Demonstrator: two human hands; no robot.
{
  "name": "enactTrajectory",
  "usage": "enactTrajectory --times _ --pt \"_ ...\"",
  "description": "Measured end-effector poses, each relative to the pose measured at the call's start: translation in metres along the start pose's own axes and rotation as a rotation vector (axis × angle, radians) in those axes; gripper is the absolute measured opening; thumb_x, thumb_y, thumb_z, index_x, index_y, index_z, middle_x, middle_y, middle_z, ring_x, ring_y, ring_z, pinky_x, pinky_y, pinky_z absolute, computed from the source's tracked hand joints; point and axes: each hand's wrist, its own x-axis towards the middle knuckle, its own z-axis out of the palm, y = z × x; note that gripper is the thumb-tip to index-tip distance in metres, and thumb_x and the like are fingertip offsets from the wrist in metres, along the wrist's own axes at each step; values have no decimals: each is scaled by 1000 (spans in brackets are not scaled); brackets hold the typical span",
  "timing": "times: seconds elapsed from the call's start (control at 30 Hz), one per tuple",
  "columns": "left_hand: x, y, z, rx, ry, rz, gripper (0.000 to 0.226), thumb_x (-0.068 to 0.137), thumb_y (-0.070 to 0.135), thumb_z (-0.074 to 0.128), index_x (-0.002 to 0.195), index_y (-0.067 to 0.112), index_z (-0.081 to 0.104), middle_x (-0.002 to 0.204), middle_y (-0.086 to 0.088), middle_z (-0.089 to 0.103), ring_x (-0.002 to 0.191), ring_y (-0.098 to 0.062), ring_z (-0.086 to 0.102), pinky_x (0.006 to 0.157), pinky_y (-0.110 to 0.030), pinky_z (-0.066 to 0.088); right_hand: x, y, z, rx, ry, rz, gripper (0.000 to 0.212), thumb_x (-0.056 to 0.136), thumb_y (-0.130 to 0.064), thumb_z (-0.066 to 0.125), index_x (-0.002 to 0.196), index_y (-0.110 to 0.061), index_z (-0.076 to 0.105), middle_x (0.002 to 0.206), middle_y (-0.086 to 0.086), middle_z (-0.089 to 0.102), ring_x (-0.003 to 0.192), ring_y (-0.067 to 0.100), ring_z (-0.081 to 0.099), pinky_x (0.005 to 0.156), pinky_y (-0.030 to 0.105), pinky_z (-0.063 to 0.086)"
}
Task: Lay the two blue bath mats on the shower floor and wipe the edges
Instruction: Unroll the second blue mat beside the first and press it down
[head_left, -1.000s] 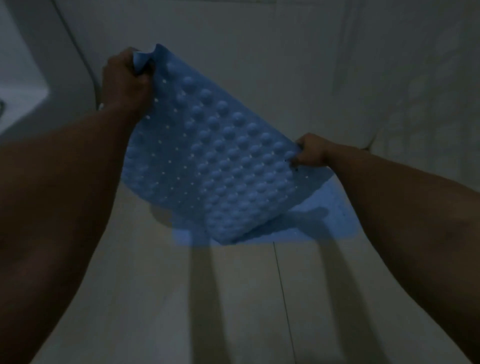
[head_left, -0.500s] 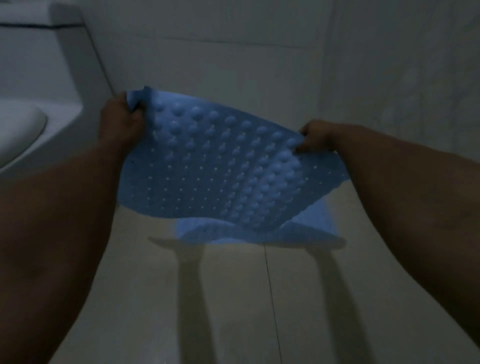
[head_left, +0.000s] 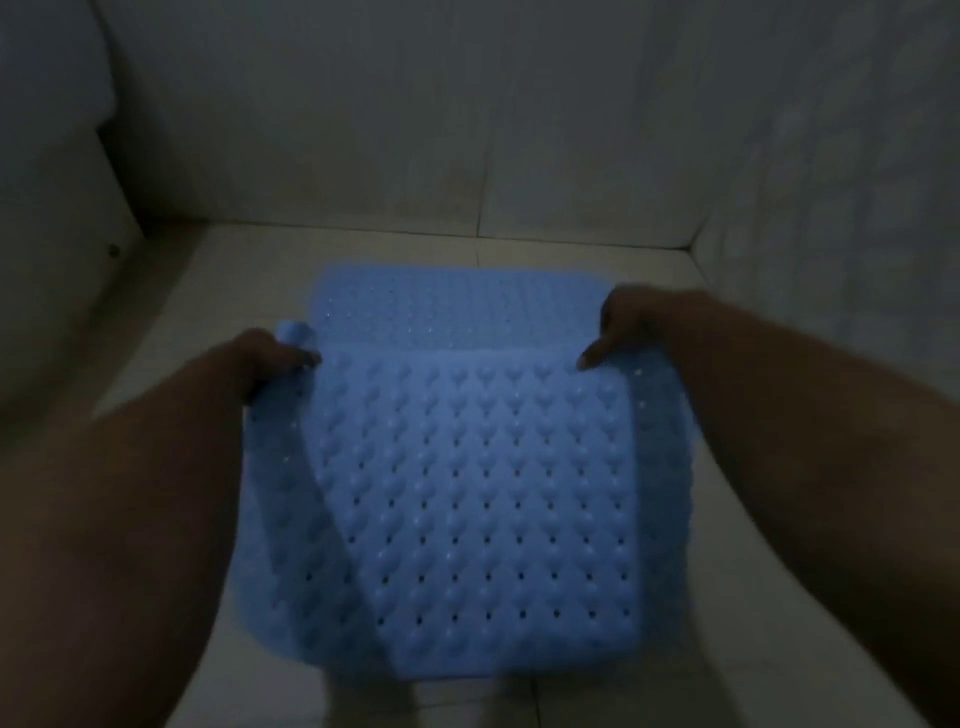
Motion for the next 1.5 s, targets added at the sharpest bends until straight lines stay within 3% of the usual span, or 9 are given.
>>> enactTrajectory --times 0.07,0.17,0.27,0.37,0.43,0.63,1.17,1.4,1.5 --pt "-6 -21 22 167 34 7 109 68 65 84 143 -3 45 139 -29 54 124 -45 55 100 -59 49 32 -2 62 -28 -26 23 98 71 -77 69 146 -20 45 155 9 42 137 34 44 114 59 31" --pt "-19 -63 74 537 222 27 87 89 56 66 156 19 23 154 -21 35 142 -45 32 112 -60 32 59 -31 149 115 -60 51 98 80 -78 57 156 -28 22 164 10 24 148 37 29 116 67 19" --pt "-34 -78 114 718 87 245 83 92 63 56 159 28 20 167 -11 20 152 -40 18 119 -59 26 41 -53 209 243 -127 101 102 80 -83 49 159 -31 9 168 11 7 153 38 10 117 68 13" --pt "-35 -89 147 828 -167 285 95 90 77 45 162 33 3 171 -7 -9 156 -38 -4 124 -60 9 34 -64 255 415 -152 141 114 71 -95 39 157 -39 -10 166 3 -24 153 34 -16 115 72 3" --pt "-40 -99 164 873 -189 304 106 83 89 35 160 34 -11 168 -8 -22 154 -39 -18 123 -61 -2 29 -65 282 434 -79 164 114 68 -99 31 154 -43 -18 163 -1 -33 153 30 -22 116 70 -1" --pt "-69 -135 191 800 -11 405 109 74 98 12 158 36 -17 165 -8 -28 152 -39 -26 123 -61 -9 9 -48 326 410 55 169 108 70 -100 18 153 -43 -21 160 -6 -37 152 21 -26 119 64 -9" --pt "-65 -133 203 802 5 357 115 67 104 12 156 40 -22 162 -2 -38 147 -33 -38 121 -58 -18 11 -38 330 371 69 181 110 69 -100 16 153 -42 -23 160 -3 -37 150 24 -30 119 64 -11" --pt "-60 -133 201 788 17 360 116 66 105 15 157 42 -17 163 -1 -33 149 -32 -35 121 -58 -16 17 -26 321 394 154 181 100 71 -95 30 155 -45 6 167 -1 -2 154 25 -1 119 62 9" --pt "-58 -129 200 809 -12 353 116 66 105 14 156 42 -22 162 -1 -38 147 -32 -38 121 -58 -17 19 -15 321 372 169 159 98 72 -95 31 154 -46 11 166 -1 4 154 26 4 119 63 7"
